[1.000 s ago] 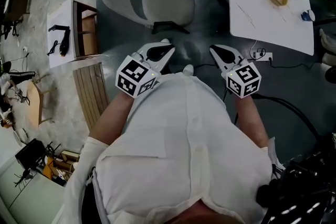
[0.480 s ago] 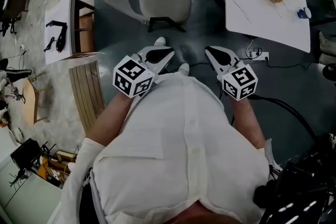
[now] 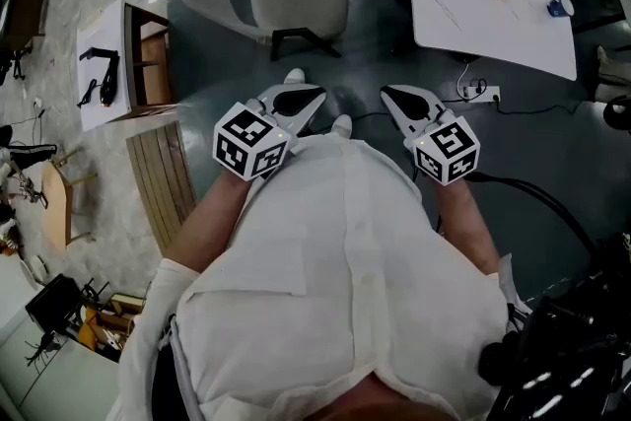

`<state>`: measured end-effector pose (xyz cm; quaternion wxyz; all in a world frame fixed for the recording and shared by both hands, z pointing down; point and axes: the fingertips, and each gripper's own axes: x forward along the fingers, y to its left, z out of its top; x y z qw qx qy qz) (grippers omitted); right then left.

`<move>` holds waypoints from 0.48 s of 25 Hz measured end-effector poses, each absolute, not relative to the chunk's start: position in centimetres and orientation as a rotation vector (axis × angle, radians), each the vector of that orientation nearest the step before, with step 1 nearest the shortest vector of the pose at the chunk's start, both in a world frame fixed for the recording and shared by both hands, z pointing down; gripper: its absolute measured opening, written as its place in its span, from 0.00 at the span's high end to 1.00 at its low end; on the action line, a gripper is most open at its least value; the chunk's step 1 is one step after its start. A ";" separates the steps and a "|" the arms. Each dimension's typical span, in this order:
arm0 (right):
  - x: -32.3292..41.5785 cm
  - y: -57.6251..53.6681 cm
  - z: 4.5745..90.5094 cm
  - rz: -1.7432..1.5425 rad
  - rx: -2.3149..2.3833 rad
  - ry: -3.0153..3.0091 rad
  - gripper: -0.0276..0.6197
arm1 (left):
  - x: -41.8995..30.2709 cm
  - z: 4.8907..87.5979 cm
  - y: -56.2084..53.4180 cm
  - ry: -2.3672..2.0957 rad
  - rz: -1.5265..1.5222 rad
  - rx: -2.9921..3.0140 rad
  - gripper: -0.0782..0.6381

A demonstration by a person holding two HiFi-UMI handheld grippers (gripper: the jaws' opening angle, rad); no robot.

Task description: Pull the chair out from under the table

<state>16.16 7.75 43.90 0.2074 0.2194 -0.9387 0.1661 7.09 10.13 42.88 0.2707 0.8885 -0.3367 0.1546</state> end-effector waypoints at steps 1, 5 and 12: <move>16.1 7.9 43.9 0.460 0.608 -2.615 0.95 | 7.1 42.9 10.2 -0.908 0.416 2.394 0.88; 15.9 8.3 44.0 0.453 0.599 -2.617 0.95 | 6.8 43.0 10.4 -0.917 0.414 2.393 0.88; 15.5 8.7 43.9 0.439 0.579 -2.615 0.95 | 6.7 42.4 10.9 -0.915 0.395 2.413 0.88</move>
